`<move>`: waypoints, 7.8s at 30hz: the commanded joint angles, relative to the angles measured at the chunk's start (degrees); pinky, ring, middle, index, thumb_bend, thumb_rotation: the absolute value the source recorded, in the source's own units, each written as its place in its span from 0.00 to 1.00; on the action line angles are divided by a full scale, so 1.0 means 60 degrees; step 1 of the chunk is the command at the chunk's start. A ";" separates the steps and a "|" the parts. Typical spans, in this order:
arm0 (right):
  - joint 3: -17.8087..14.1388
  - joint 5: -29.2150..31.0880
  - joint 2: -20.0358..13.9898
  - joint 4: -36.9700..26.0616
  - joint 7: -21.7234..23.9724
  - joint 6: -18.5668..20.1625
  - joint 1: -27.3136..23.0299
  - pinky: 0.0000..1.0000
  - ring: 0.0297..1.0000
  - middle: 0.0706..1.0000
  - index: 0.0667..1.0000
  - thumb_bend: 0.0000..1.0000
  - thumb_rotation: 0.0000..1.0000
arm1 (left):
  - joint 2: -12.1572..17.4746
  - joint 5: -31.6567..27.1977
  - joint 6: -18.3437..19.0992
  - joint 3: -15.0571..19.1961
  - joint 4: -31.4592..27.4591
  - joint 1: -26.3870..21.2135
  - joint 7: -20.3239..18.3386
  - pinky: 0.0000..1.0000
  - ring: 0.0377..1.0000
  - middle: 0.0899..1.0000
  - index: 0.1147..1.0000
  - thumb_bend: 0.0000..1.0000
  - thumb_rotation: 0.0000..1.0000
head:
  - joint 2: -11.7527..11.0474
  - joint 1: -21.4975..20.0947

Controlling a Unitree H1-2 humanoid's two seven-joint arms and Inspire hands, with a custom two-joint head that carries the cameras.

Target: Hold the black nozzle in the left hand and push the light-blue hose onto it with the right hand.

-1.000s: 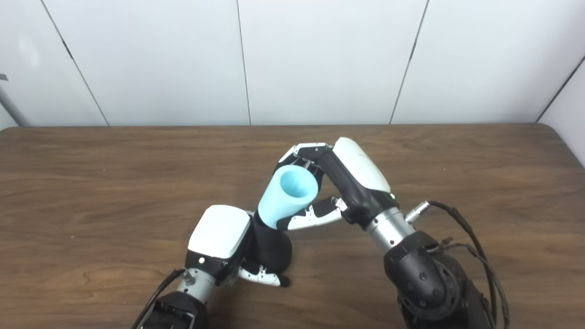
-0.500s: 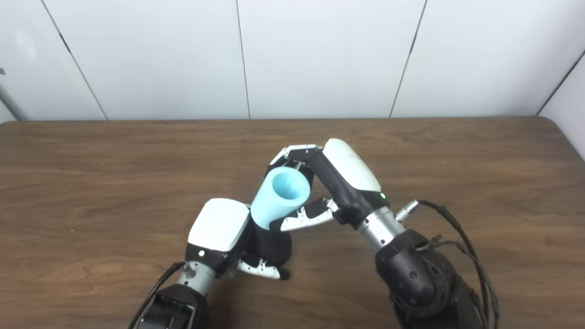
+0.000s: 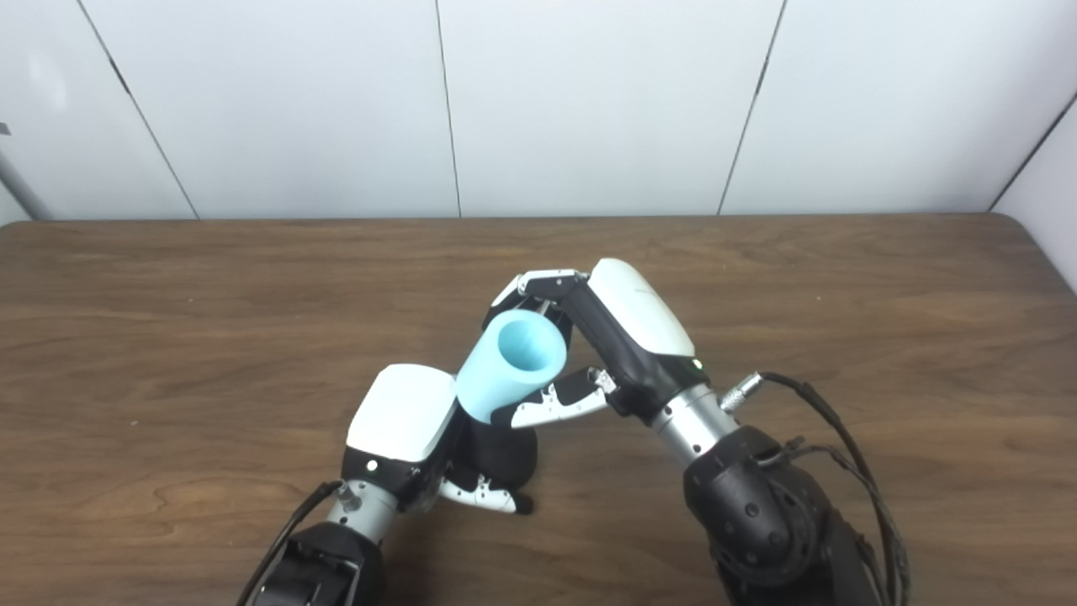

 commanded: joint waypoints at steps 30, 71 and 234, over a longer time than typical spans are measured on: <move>-0.0017 -0.0075 -0.0128 0.0731 0.0019 -0.0357 -0.0686 0.34 0.38 0.46 0.49 0.50 0.00 | -0.0178 0.0345 -0.0124 -0.0444 0.0324 0.0496 -0.0574 0.50 0.52 0.44 0.42 0.53 0.00 | 0.0056 0.0073; -0.0243 -0.0894 -0.0788 -0.1602 0.0596 -0.0719 0.0654 0.91 1.00 0.99 0.99 0.72 0.80 | -0.0080 0.0141 -0.0074 -0.0129 0.0307 0.0378 -0.0672 0.49 0.52 0.43 0.42 0.53 0.00 | 0.0019 0.0098; -0.1307 -0.0922 -0.0451 -0.2187 0.0793 -0.2377 0.0770 0.93 0.96 0.96 0.95 0.51 0.89 | -0.0173 -0.0543 -0.0125 0.0223 0.0019 0.0410 -0.0882 0.53 0.55 0.48 0.40 0.52 0.00 | 0.0344 0.0088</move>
